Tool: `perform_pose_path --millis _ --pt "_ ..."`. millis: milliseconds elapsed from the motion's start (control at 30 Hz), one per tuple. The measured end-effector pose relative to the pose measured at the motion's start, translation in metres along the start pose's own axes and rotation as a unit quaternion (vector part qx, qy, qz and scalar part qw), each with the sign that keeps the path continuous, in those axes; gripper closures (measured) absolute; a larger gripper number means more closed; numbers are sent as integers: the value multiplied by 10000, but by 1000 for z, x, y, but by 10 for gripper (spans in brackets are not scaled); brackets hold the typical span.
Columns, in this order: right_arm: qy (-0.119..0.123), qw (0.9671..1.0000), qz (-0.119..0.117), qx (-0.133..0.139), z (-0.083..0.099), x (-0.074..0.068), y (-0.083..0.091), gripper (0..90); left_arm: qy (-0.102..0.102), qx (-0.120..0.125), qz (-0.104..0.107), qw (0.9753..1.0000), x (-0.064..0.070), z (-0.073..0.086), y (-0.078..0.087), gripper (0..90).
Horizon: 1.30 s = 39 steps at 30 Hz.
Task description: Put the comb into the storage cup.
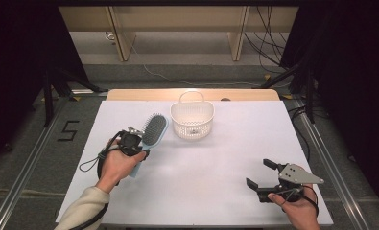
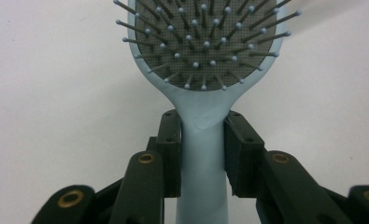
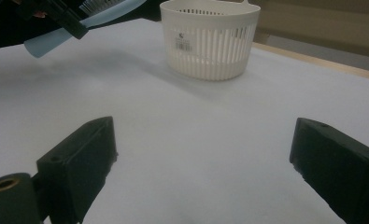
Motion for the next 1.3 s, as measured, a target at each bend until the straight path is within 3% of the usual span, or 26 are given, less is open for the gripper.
perform_pose_path --millis 1300 --pt "0 10000 8 9 0 0 0 79 57 488 -118 9987 -3 -11 7 698"
Point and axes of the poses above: each handheld gripper's, and its own axes: y roughly backward along the jaws, z roughly out of its underside, x roughly to its right, the point moved 8 cm from there along -y, roughly forward along the jaws
